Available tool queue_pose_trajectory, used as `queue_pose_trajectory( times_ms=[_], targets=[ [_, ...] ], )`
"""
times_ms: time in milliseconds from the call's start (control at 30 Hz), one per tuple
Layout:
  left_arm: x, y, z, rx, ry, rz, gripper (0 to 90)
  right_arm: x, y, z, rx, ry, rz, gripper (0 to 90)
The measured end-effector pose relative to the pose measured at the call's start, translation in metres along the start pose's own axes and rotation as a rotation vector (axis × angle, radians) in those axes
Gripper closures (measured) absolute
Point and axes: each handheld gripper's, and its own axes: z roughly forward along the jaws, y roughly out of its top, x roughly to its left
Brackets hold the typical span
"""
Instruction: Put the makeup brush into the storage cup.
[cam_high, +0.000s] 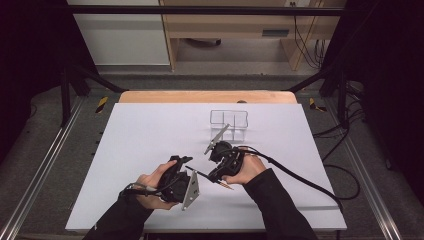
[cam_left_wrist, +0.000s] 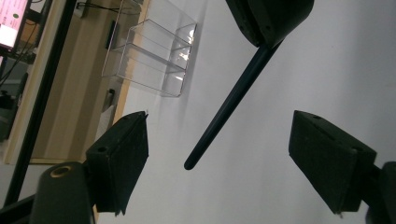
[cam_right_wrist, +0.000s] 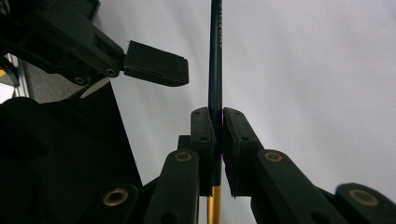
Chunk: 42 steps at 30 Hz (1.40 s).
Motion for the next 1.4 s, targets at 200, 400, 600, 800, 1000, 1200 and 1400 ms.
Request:
queue_pose_trajectory(
  times_ms=[200,400,600,800,1000,1200,1400],
  targets=[
    [-0.002,0.001,0.002,-0.008,-0.007,0.031,25.5,0.001,0.002,0.003,0.007,0.007,-0.002,83.4],
    [-0.005,0.001,0.004,-0.022,0.001,0.062,32.3,0.001,0.004,0.004,0.015,0.014,-0.008,83.4],
    [-0.009,0.005,0.006,-0.026,-0.004,0.103,42.0,0.002,0.004,0.005,0.022,0.016,-0.014,83.4],
    [-0.012,0.009,0.007,-0.02,-0.007,0.144,53.1,0.003,0.003,0.002,0.024,0.017,-0.017,83.4],
    [-0.013,0.009,0.007,-0.015,0.0,0.163,60.9,0.003,0.003,0.004,0.032,0.017,-0.014,83.4],
    [-0.015,0.011,0.007,-0.006,-0.002,0.188,68.4,0.003,0.004,0.005,0.041,0.018,-0.01,83.4],
    [-0.016,0.012,0.006,-0.004,0.004,0.205,75.3,0.004,0.003,0.006,0.05,0.022,-0.013,83.4]
  ],
)
